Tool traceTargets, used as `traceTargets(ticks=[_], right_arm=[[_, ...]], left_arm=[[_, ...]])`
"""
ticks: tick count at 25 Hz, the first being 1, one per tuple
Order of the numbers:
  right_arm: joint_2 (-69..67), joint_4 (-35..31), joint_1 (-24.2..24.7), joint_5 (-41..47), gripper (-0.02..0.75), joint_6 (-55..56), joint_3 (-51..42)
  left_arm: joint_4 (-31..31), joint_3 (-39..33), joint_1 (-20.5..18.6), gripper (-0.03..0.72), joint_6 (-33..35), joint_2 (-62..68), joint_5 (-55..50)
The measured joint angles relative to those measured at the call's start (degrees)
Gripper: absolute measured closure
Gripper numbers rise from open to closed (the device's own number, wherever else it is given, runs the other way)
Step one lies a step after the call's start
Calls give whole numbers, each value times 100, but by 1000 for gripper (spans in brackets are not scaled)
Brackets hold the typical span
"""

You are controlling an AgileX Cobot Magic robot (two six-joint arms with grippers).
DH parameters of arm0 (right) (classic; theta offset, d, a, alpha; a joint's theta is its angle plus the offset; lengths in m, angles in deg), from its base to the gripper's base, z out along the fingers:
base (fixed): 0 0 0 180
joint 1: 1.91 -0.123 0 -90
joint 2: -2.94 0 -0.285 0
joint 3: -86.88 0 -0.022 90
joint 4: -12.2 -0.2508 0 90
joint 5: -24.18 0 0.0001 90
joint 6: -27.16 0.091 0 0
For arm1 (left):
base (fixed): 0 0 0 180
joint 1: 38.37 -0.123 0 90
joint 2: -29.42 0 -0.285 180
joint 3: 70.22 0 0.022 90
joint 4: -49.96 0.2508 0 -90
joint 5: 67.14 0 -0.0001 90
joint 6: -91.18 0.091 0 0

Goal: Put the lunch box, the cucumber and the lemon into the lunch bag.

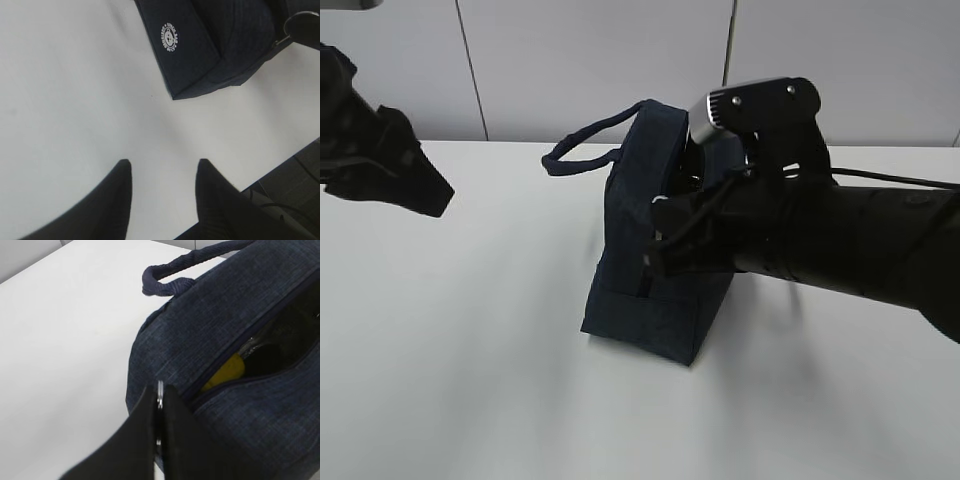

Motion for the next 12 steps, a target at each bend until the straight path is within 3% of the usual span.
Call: traceTargets(ticks=[12], right_arm=[[10, 0, 228, 97, 738, -221, 339]], left_arm=[[-26, 0, 391, 397, 285, 783, 580]])
